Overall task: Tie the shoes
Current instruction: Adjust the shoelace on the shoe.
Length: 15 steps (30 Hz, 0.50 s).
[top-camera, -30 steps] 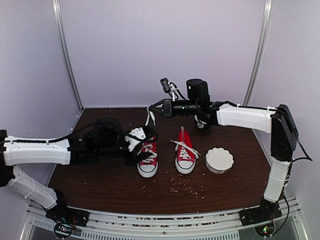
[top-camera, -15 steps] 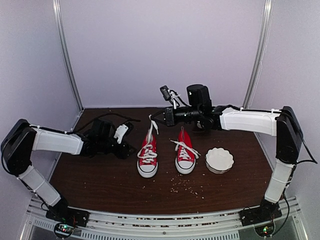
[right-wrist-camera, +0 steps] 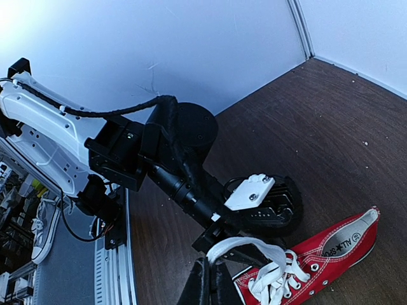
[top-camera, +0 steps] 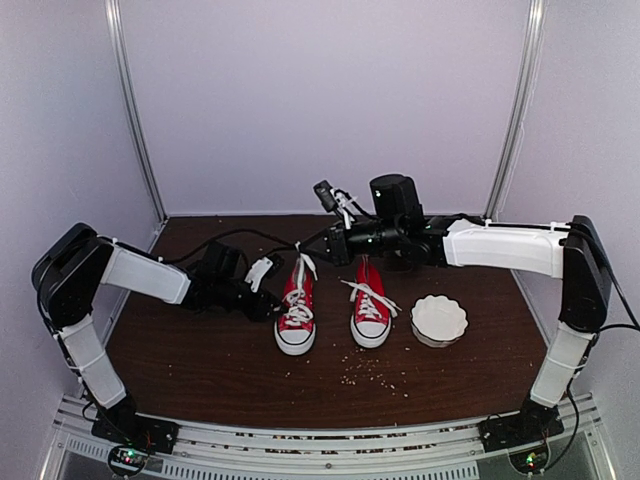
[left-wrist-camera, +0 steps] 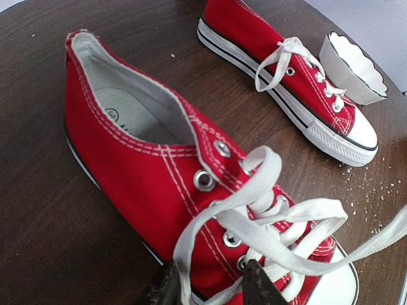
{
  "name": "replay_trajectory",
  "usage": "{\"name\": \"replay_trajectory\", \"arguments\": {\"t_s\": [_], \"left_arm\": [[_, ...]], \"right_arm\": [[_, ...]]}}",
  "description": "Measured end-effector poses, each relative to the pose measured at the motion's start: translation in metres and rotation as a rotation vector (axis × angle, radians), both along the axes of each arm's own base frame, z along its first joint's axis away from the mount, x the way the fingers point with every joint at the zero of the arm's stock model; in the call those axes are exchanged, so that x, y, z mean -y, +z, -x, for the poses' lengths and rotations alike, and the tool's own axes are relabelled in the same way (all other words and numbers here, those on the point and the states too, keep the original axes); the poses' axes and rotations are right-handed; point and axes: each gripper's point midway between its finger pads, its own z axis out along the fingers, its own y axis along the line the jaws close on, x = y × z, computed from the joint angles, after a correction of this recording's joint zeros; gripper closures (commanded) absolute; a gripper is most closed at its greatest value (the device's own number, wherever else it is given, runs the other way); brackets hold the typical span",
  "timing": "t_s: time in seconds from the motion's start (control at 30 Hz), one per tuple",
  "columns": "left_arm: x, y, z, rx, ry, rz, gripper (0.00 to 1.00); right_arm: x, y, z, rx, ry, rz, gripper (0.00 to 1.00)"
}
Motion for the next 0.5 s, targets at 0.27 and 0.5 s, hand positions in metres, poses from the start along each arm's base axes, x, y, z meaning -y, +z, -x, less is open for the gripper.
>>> {"name": "replay_trajectory", "arguments": {"t_s": [0.27,0.5], "left_arm": [[0.009,0.005,0.007,-0.024,-0.056,0.045,1.00],[0.011,0.031,0.010,0.024,-0.075,0.086,1.00]], "right_arm": [[0.002,-0.003,0.001,0.008,0.002,0.013,1.00],[0.002,-0.005,0.001,0.007,0.002,0.023,1.00]]}}
